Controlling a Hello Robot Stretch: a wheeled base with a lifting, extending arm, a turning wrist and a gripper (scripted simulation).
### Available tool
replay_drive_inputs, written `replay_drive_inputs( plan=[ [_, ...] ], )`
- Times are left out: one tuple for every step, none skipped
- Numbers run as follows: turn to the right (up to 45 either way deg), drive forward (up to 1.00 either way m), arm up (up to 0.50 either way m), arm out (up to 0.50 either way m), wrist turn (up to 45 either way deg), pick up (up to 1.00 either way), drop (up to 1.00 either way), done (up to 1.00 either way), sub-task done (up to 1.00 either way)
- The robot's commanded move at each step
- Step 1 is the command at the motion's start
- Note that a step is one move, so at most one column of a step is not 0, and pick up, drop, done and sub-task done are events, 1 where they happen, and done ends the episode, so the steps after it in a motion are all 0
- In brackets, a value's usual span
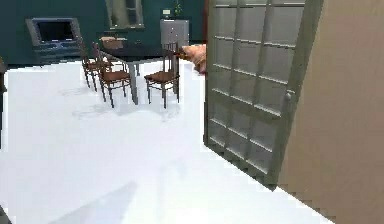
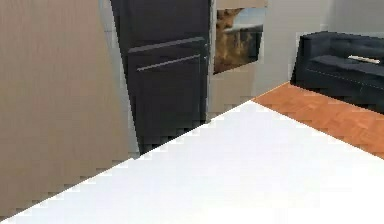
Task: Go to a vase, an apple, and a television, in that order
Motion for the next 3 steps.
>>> replay_drive_inputs(
  plan=[
    [0.0, 0.9, 0.0, 0.0, 0.0, 0.0, 0.0, 0.0, 0.0],
    [-45.0, 0.0, 0.0, 0.0, 0.0, 0.0, 0.0, 0.0, 0.0],
    [0.0, 0.05, 0.0, 0.0, 0.0, 0.0, 0.0, 0.0, 0.0]
  ],
)
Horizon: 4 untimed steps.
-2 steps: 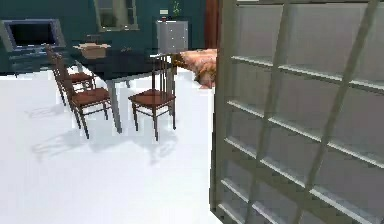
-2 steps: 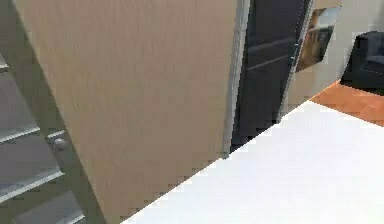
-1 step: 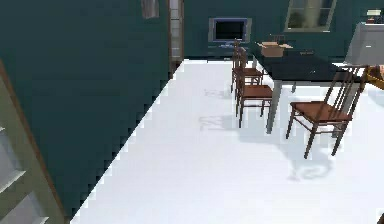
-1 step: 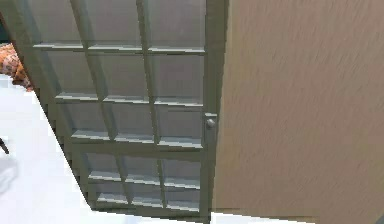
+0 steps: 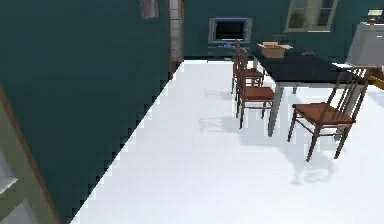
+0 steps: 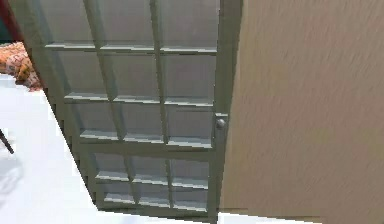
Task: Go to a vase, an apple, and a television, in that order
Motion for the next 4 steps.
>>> replay_drive_inputs(
  plan=[
    [0.0, 1.0, 0.0, 0.0, 0.0, 0.0, 0.0, 0.0, 0.0],
    [0.0, 1.0, 0.0, 0.0, 0.0, 0.0, 0.0, 0.0, 0.0],
    [0.0, 1.0, 0.0, 0.0, 0.0, 0.0, 0.0, 0.0, 0.0],
    [0.0, 1.0, 0.0, 0.0, 0.0, 0.0, 0.0, 0.0, 0.0]
  ],
)
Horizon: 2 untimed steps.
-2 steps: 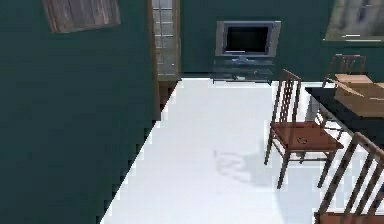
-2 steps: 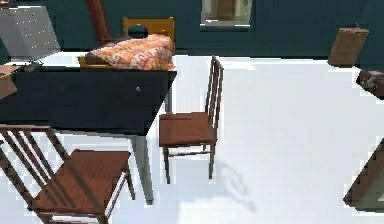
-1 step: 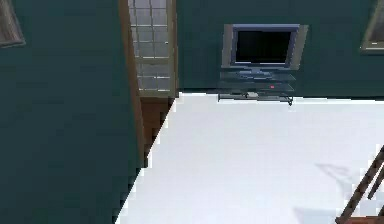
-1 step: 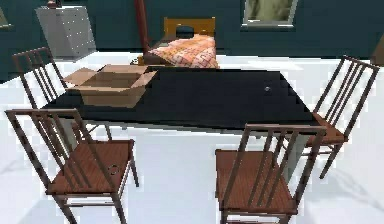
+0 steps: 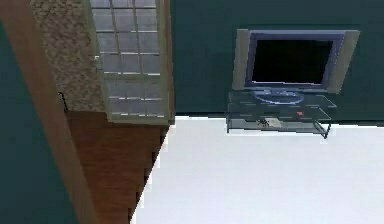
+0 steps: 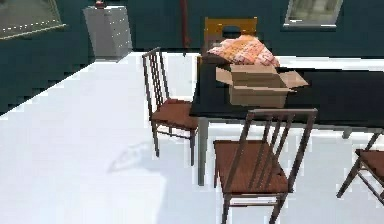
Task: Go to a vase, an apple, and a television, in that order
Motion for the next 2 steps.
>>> replay_drive_inputs(
  plan=[
    [0.0, 1.0, 0.0, 0.0, 0.0, 0.0, 0.0, 0.0, 0.0],
    [12.0, 0.0, 0.0, 0.0, 0.0, 0.0, 0.0, 0.0, 0.0]
  ],
)
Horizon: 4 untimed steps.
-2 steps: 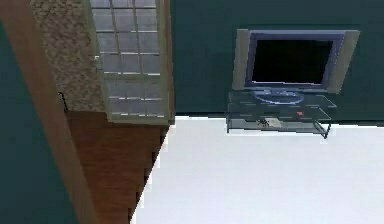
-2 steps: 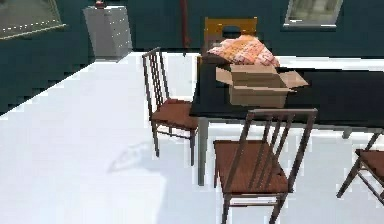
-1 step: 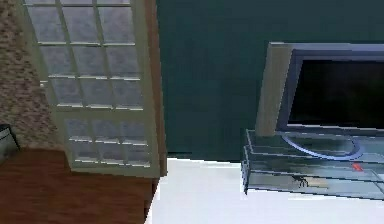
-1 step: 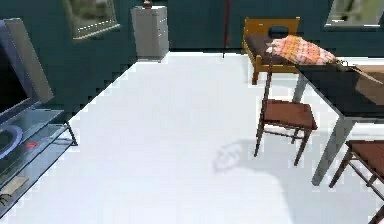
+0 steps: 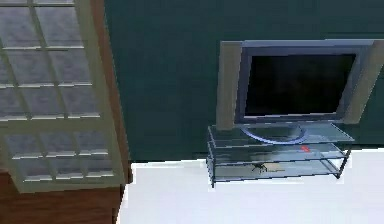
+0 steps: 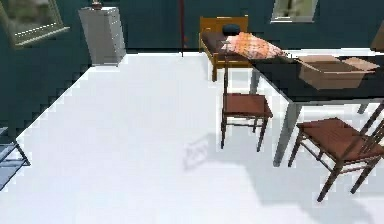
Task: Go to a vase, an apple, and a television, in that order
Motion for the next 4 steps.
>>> replay_drive_inputs(
  plan=[
    [0.0, 0.1, 0.0, 0.0, 0.0, 0.0, 0.0, 0.0, 0.0],
    [-45.0, 0.0, 0.0, 0.0, 0.0, 0.0, 0.0, 0.0, 0.0],
    [0.0, 0.25, 0.0, 0.0, 0.0, 0.0, 0.0, 0.0, 0.0],
    [-45.0, 0.0, 0.0, 0.0, 0.0, 0.0, 0.0, 0.0, 0.0]
  ],
)
